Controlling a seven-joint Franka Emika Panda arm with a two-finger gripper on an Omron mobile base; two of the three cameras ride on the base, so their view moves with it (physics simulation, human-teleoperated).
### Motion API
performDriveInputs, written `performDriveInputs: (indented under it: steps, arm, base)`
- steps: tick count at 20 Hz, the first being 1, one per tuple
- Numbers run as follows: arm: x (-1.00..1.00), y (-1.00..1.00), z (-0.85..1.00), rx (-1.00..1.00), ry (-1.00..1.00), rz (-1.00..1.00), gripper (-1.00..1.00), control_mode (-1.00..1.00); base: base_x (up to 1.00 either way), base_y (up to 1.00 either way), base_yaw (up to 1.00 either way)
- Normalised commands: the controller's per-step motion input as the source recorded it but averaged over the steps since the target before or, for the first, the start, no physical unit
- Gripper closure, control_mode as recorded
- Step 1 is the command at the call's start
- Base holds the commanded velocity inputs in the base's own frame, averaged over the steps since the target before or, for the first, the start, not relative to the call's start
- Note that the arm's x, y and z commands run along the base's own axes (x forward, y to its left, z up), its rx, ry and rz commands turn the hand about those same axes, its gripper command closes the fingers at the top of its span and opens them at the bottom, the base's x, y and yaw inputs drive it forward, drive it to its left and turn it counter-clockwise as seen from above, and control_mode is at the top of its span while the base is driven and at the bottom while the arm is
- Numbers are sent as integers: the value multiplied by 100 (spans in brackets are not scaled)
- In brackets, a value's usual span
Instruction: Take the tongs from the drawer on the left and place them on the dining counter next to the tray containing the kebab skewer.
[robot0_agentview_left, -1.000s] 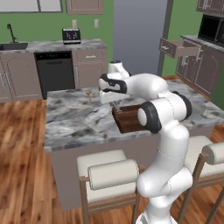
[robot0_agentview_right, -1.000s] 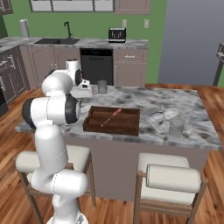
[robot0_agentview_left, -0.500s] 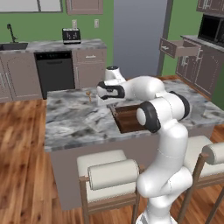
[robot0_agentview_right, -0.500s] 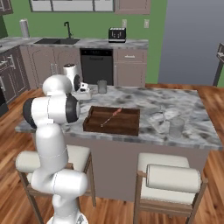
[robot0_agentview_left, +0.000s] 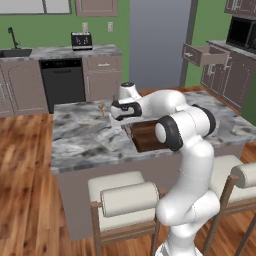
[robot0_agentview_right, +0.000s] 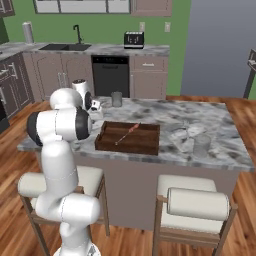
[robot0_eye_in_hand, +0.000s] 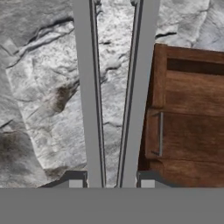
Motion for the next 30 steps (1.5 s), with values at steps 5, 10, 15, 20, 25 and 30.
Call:
performDriveInputs:
  steps: [5,10,15,20,25,30]
  arm:
    - [0,1,-28,0,0,-7,100,-100]
    - [0,2,-29,0,0,-7,100,-100]
    - [1,0,-27,0,0,-7,100,-100]
    - [18,0,-24,0,0,-5,100,-100]
    - [43,2,-22,0,0,0,100,-100]
    - [63,10,-23,0,4,0,100,-100]
  base:
    - [0,0,0]
    - [0,0,0]
    - [0,0,0]
    - [0,0,0]
    - [0,0,0]
    - [0,0,0]
